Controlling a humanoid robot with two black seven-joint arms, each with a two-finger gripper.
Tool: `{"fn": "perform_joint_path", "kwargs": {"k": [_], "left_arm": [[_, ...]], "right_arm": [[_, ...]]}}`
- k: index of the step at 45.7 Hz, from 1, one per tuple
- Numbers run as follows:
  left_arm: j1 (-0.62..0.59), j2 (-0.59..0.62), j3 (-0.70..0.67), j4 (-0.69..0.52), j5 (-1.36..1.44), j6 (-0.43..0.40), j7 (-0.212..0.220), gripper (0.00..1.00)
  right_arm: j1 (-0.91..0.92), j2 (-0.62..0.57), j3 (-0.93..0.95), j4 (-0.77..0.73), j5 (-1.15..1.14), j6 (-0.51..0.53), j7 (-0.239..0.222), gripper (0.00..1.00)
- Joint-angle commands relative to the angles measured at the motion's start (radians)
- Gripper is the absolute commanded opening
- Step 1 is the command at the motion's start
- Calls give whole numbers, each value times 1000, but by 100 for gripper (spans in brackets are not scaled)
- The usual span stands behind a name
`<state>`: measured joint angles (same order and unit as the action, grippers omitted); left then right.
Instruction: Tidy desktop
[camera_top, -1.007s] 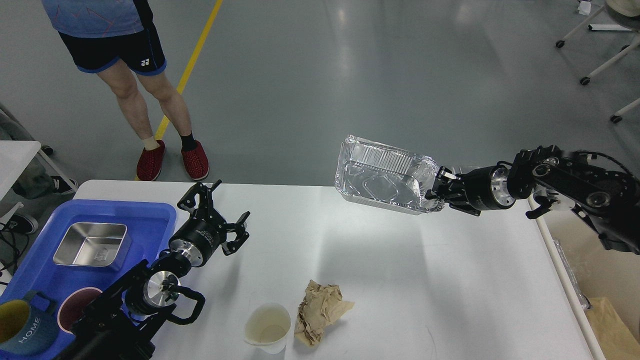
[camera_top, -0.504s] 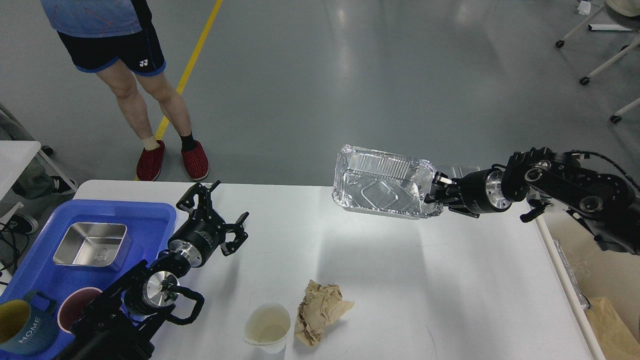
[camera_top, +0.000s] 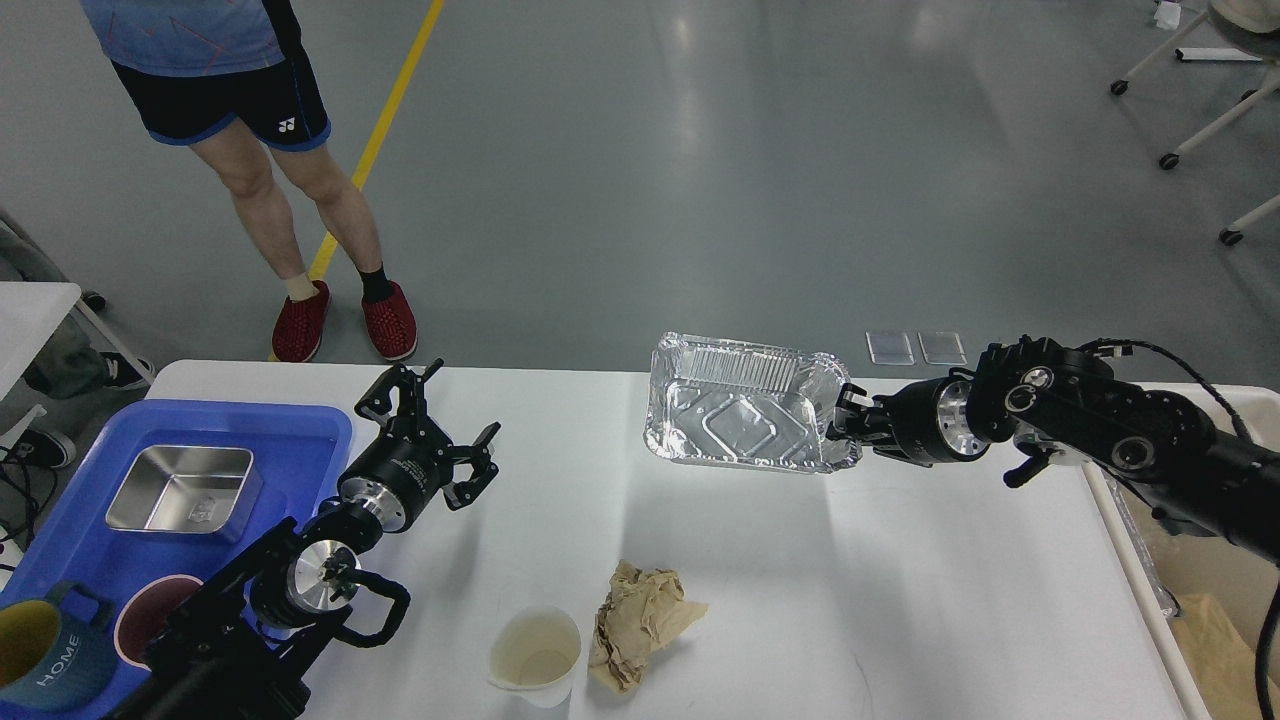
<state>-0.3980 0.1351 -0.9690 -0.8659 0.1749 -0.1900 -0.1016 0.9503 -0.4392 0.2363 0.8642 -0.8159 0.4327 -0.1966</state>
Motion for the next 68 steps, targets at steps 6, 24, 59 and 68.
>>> {"fn": "perform_joint_path", "kwargs": {"k": [6,24,59,68], "left_arm": [[-7,12,1,-16,0,9,14,97],[-1,66,33,-39,2,14,28,97],[-39,1029,385,-808,78,-35,65,97],[-58,1219,389,-872,81,-164,147,96]], "right_arm": [[-1,-42,14,62,1,-6,2,0],[-8,-182,15,228,6,-22,3,0],[-59,-210,35,248,3,-18,6,0],[-61,-214,41,248,4,-18,6,0]]}}
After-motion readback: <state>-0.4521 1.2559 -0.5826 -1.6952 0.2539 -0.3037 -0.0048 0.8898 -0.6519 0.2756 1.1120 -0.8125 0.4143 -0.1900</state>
